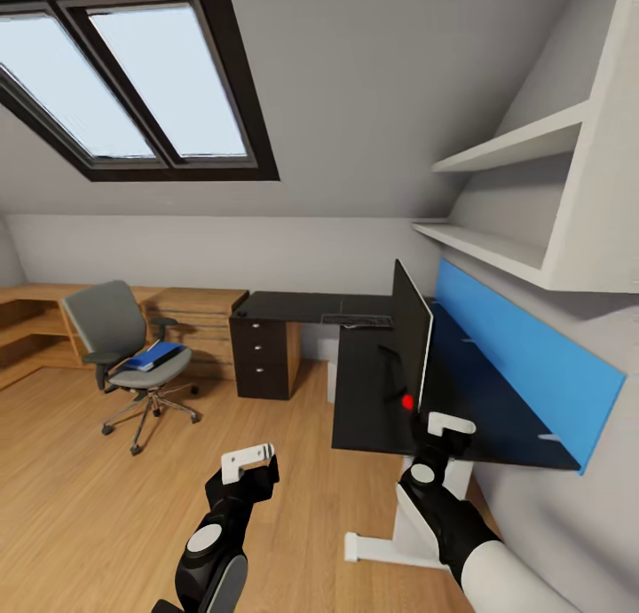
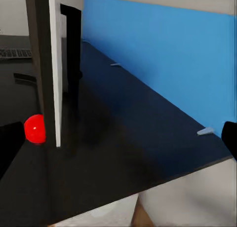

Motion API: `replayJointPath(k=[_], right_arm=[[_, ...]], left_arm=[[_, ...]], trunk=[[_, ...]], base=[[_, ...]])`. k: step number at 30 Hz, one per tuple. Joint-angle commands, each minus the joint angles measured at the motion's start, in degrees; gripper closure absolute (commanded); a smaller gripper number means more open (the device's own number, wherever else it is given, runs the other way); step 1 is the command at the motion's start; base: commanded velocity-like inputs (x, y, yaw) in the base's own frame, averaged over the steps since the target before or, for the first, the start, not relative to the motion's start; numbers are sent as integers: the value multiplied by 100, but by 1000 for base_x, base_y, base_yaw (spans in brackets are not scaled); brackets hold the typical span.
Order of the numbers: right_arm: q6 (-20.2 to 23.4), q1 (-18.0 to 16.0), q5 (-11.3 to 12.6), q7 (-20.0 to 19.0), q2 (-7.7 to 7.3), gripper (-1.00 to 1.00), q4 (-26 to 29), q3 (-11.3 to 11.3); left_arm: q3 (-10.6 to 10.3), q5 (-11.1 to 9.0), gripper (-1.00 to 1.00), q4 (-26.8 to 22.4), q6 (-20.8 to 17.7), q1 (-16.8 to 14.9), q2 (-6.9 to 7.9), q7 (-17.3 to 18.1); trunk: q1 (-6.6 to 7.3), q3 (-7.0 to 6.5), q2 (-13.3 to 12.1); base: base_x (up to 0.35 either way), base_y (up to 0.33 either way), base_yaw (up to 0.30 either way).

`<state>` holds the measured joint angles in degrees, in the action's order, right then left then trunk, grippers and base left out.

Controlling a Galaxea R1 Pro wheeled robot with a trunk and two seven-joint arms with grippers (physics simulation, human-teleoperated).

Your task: In the bedroom, organize the workspace by keeping the computer under the desk, ensuring the monitor is on the desk, placing the keyboard on the desk next to the monitor, placing the mouse on the desk next to the keyboard, moving the folder from the swivel chair onto the desk next to the mouse, stacking the notebook on top of the folder with the pen on top of the notebook, and positioning the swivel chair next to the desk.

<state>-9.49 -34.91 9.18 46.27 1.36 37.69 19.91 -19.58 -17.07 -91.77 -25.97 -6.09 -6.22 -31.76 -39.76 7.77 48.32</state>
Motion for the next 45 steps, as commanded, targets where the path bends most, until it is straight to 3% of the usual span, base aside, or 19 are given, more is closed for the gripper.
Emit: replayJointPath(k=[1,6,9,14,20,24,28,30,32,38,41,44,45], right_arm=[[-41,-7,62,18,-5,-100,-8,34],[-67,-7,80,-192,55,-100,-52,30],[-96,-7,140,-541,86,-100,-190,19],[-175,-7,376,-873,94,-100,-328,-17],[-923,92,487,-895,77,-100,-336,-27],[-1169,536,473,-895,69,-100,-206,-25],[-1548,1261,417,-909,69,-100,-117,-3],[-1968,1710,237,-916,63,-100,-180,2],[-2203,1938,104,-917,60,-100,-316,3],[-2831,2194,-52,-929,91,-100,-1151,23],[-2940,2212,-56,-937,97,-100,-1313,27],[-2987,2221,-56,-947,97,-100,-1396,29],[-2989,2224,-61,-1111,100,-100,-1698,40]], left_arm=[[-7,-51,-100,-7,-16,-6,0,-50],[28,-50,-100,-1,-23,-6,-1,-53],[49,-52,-100,1,-23,-6,3,-57],[5,-50,-100,-44,13,-6,0,-315],[5,-80,-100,-21,-2,-6,0,-557],[48,-78,-100,-15,-4,-6,8,-581],[112,-78,-100,-3,-4,-6,10,-585],[135,-78,-100,0,-4,-6,8,-586],[140,-85,-100,46,2,-6,20,-586],[141,-131,-100,740,44,-1,345,-603],[139,-209,-100,1064,120,66,433,-606],[143,-267,-100,1607,531,184,478,-601],[142,-283,-100,2710,1499,232,494,-578]], trunk=[[2,9,8],[2,9,8],[2,9,8],[68,-44,-113],[200,-152,-353],[288,-224,-514],[376,-296,-674],[420,-332,-754],[464,-368,-834],[595,-475,-1075],[661,-529,-1195],[727,-583,-1316],[727,-583,-1316]], base=[[-336,0,0],[-306,0,0],[-120,0,0],[-29,0,0],[-5,0,0],[0,0,0],[0,0,0],[0,0,0],[0,0,0],[0,0,0],[0,0,0],[0,0,0],[0,0,0]])
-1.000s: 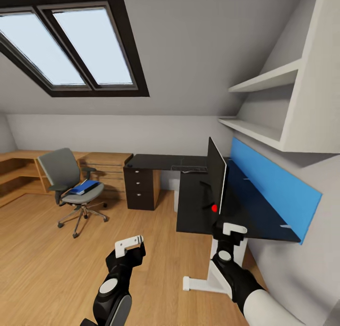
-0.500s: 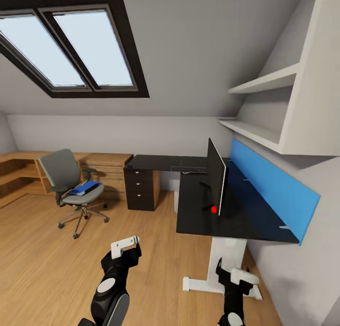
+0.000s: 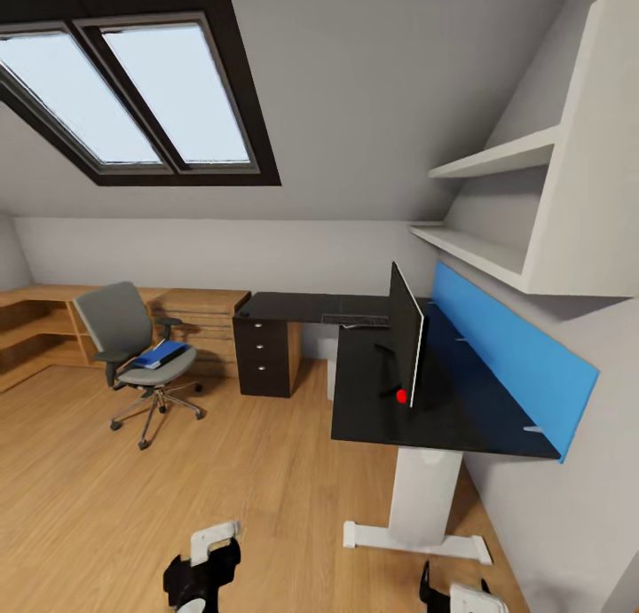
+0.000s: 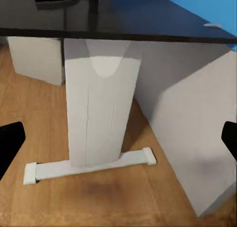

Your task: In the bedroom, organize the workspace by keeping the computer under the desk, ensuring the monitor is on the desk, placing the keyboard on the desk next to the monitor, placing the mouse on the desk next to the keyboard, moving the folder from the swivel chair onto the desk next to the mouse, stacking the notebook on top of the folder with the pen on top of the notebook, and positioning the swivel chair next to the desk.

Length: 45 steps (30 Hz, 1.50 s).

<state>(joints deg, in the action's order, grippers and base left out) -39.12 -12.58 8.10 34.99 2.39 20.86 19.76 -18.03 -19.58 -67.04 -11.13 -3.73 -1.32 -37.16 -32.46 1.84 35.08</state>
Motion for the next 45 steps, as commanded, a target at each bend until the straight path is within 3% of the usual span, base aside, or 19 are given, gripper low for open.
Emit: replayJointPath(k=[1,2,5,8,20,26,45], right_arm=[[-26,-8,46,-47,-3,-100,-85,55],[-26,-8,47,-300,-4,-100,-241,50],[-23,-8,65,-902,0,-100,-389,39],[-4,-8,75,-1390,6,-100,-437,38],[-13,-8,92,-1514,4,-100,-446,20],[-33,-8,95,-1826,-1,-100,-450,0],[-27,-8,94,-1874,-4,-100,-452,-7]], left_arm=[[-13,-32,-100,415,152,-1,4,-36],[-12,-35,-100,946,511,5,6,-33],[-10,-34,-100,1961,1073,10,8,-9],[-6,-34,-100,2426,1255,10,9,261],[10,-33,-100,2709,1280,12,17,512],[10,-32,-100,2716,1282,12,15,516],[8,-29,-100,2732,1282,11,7,520]], trunk=[[-3,10,9],[-3,10,9],[-3,10,9],[-3,10,9],[-3,10,9],[-3,10,9],[-3,10,9]], base=[[0,0,0],[0,0,0],[0,0,0],[94,155,0],[192,261,0],[226,270,0],[240,269,0]])
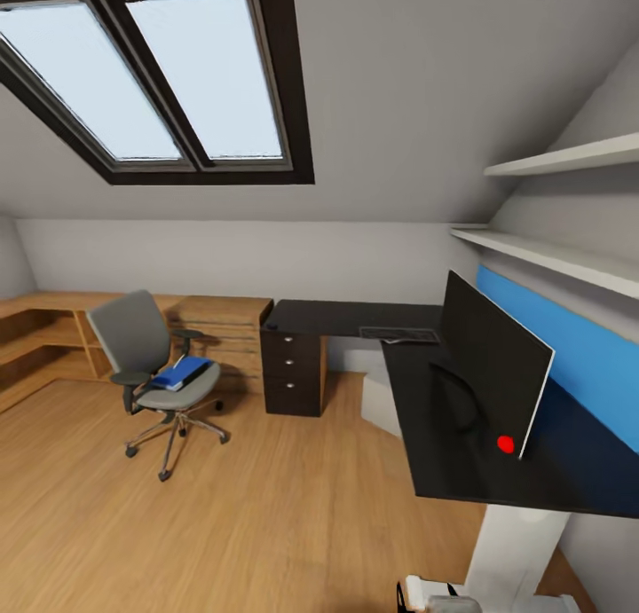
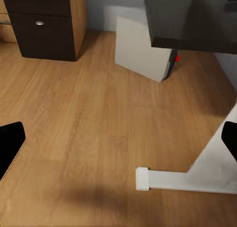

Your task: In the bedroom, organize the workspace by keeping the computer under the desk, ensuring the monitor is on the desk, placing the keyboard on the desk next to the monitor, placing the mouse on the desk next to the keyboard, moving the folder from the swivel chair onto the desk next to the mouse, stacking the notebook on top of the folder with the pen on top of the notebook, and positioning the swivel chair next to the desk.

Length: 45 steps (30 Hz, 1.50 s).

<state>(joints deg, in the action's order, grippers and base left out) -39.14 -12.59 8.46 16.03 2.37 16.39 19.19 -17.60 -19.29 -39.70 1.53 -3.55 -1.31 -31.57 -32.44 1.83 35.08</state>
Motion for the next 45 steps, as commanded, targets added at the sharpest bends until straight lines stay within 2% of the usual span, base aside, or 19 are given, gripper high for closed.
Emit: replayJointPath(k=[1,8,22,35,45], right_arm=[[-25,-7,59,21,-1,-100,-5,49],[-12,-7,55,22,3,-100,-5,56],[-14,-7,49,15,9,-100,-5,67],[-7,-7,42,12,16,-100,-5,84],[2,-7,35,13,86,-100,-6,92]], left_arm=[[-42,-58,-100,35,15,-6,3,-37],[-73,-42,-100,322,16,-7,-16,-34],[-77,-39,-100,358,18,-7,-27,-33],[-85,-43,-100,374,307,-6,-28,-30],[-88,-46,-100,383,330,-5,-27,-27]], trunk=[[-5,11,9],[-5,11,9],[-5,9,9],[-5,-17,9],[-5,-17,9]], base=[[241,269,0],[241,268,0],[238,226,-7],[176,136,-210],[299,185,-33]])
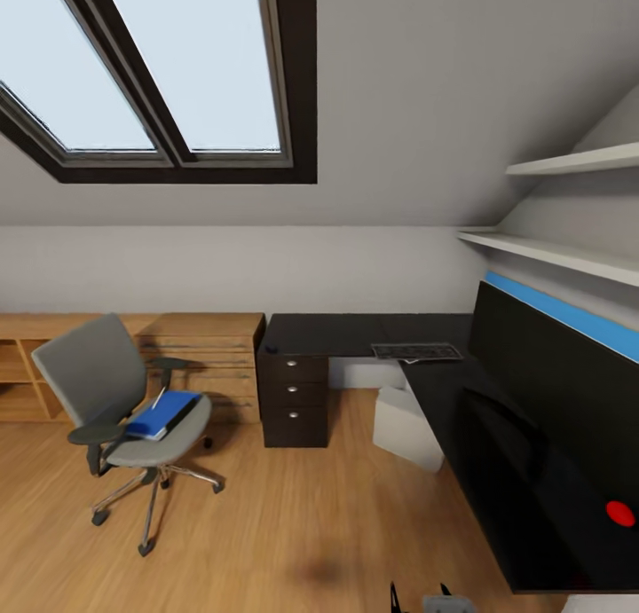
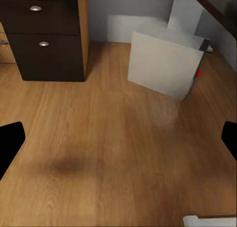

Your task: In the bedroom, organize the workspace by keeping the computer under the desk, ensuring the monitor is on the desk, placing the keyboard on the desk next to the monitor, placing the mouse on the desk next to the keyboard, moving the folder from the swivel chair onto the desk next to the mouse, stacking the notebook on top of the folder with the pen on top of the notebook, and positioning the swivel chair next to the desk.

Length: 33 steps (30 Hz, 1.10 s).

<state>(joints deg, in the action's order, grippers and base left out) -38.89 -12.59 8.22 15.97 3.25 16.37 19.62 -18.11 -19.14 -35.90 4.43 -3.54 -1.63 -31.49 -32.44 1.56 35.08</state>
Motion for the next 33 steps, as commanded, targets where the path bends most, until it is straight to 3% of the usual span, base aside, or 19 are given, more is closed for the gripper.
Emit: replayJointPath(k=[1,27,33], right_arm=[[-23,-7,58,20,-2,-100,-4,50],[-50,-7,39,8,2,-100,-224,51],[-49,-7,57,11,103,-100,-221,49]], left_arm=[[-39,-61,-100,3,40,-7,5,-35],[-43,-63,-100,4,49,-7,-4,-11],[-43,-63,-100,9,49,-7,-3,60]], trunk=[[-5,11,8],[-5,11,8],[-5,11,8]], base=[[319,114,-2],[330,9,0],[331,0,0]])
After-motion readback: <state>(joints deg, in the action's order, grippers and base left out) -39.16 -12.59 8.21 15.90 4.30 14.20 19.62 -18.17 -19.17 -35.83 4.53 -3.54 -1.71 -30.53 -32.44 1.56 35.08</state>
